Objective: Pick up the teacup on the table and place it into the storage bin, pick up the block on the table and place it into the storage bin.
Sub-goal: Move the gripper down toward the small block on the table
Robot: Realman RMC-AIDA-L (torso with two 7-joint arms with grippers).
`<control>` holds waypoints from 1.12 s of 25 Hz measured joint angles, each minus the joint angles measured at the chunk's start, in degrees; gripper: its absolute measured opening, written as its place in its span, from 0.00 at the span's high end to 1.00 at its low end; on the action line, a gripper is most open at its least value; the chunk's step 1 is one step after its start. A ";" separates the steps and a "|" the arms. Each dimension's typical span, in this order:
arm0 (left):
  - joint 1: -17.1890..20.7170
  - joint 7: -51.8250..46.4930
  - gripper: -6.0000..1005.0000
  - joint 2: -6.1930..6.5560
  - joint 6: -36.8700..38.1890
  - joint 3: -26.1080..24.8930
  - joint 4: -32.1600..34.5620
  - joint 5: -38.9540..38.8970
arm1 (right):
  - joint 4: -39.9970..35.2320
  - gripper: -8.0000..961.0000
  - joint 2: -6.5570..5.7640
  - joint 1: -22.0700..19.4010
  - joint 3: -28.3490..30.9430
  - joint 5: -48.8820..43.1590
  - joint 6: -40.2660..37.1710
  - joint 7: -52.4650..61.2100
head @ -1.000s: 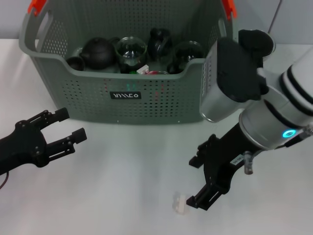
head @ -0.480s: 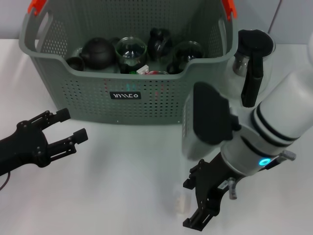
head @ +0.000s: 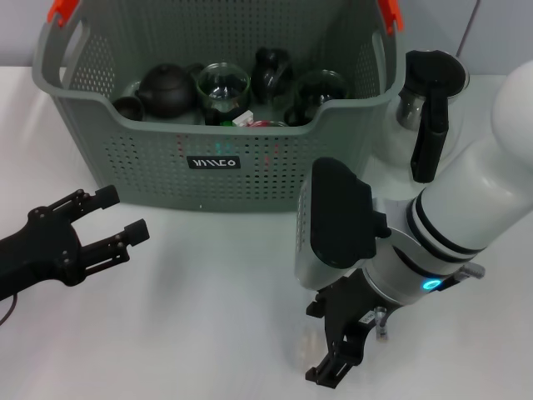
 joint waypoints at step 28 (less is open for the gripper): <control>0.29 0.31 0.18 -0.09 -0.07 0.12 0.04 0.00 | 1.83 0.08 0.07 0.65 -0.11 0.29 1.79 2.67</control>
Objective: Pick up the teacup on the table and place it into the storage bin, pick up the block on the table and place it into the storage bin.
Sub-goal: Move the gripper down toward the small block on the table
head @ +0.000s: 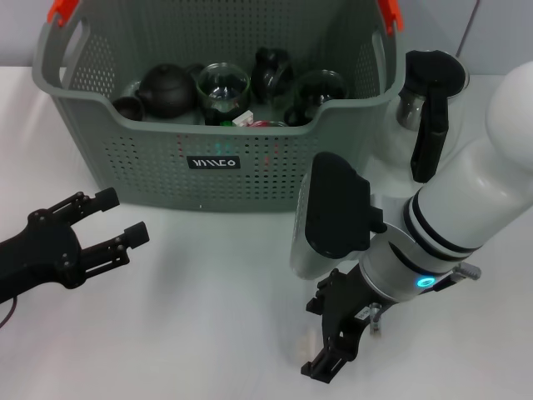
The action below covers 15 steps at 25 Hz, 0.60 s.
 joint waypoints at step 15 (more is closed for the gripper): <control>-0.01 0.13 0.18 0.00 -0.08 0.10 0.05 0.00 | 0.21 0.10 0.25 0.00 -2.16 0.74 0.40 0.08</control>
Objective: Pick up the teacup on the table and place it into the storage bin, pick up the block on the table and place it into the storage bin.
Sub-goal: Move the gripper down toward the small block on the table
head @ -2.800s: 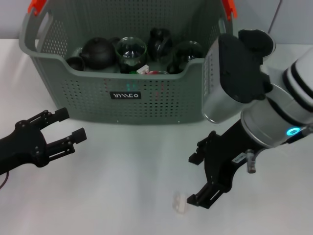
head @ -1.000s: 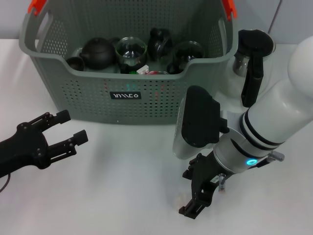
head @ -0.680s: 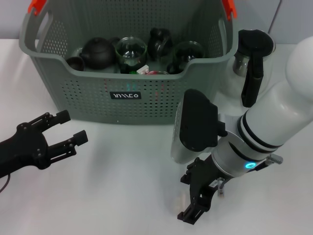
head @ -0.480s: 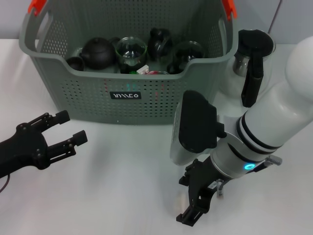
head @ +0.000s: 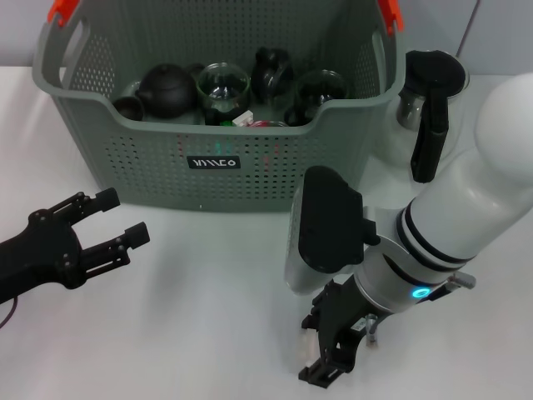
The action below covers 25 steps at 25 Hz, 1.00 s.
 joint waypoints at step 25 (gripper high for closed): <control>-0.35 -0.23 0.18 -0.09 0.01 0.16 0.00 0.00 | 0.41 0.98 -0.55 1.04 2.52 2.31 -1.89 0.31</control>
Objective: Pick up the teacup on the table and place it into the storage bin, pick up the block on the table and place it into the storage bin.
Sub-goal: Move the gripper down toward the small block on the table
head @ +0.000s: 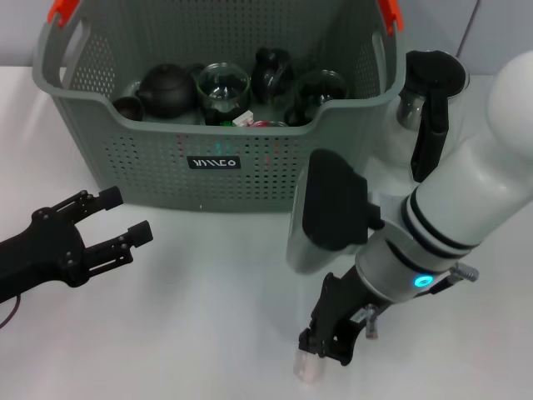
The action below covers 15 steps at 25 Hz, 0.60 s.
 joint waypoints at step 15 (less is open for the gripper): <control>0.25 0.20 0.18 0.00 -0.03 -0.09 0.00 0.00 | -0.17 0.65 0.09 -0.61 1.21 0.70 -2.70 -1.65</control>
